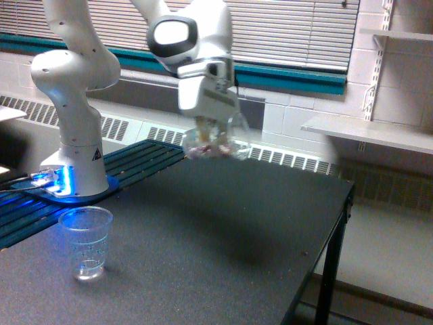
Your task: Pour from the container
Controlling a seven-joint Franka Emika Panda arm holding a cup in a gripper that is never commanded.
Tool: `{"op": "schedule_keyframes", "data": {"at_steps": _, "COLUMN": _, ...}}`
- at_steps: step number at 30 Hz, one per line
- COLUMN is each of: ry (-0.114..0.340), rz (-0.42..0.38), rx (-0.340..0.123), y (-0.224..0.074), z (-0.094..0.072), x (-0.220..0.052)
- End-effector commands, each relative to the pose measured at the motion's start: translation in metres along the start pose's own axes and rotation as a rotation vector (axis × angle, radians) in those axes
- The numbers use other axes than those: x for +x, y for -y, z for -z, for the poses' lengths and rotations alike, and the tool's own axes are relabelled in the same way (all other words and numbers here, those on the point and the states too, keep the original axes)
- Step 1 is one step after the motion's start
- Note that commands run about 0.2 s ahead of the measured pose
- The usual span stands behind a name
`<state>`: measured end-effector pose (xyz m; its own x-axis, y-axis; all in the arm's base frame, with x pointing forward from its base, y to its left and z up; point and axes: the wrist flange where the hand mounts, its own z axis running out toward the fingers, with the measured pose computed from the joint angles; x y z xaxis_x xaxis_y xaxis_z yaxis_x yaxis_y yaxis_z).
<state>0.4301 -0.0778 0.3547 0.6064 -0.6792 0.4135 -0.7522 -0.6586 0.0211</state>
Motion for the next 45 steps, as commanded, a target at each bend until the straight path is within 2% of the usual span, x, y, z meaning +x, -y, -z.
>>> {"op": "schedule_keyframes", "data": {"at_steps": 1, "ry": 0.015, "rz": -0.108, "rx": -0.06, "y": -0.034, "z": -0.008, "x": -0.005}}
{"op": "schedule_keyframes", "data": {"at_steps": 10, "ry": 0.047, "rz": -0.17, "rx": -0.131, "y": -0.073, "z": -0.016, "x": -0.008}}
{"op": "schedule_keyframes", "data": {"at_steps": 20, "ry": 0.073, "rz": -0.22, "rx": -0.19, "y": -0.11, "z": -0.023, "x": -0.003}}
{"op": "schedule_keyframes", "data": {"at_steps": 34, "ry": 0.107, "rz": -0.294, "rx": -0.249, "y": -0.154, "z": -0.035, "x": -0.013}}
{"op": "schedule_keyframes", "data": {"at_steps": 45, "ry": 0.125, "rz": -0.368, "rx": -0.288, "y": -0.181, "z": -0.035, "x": -0.024}}
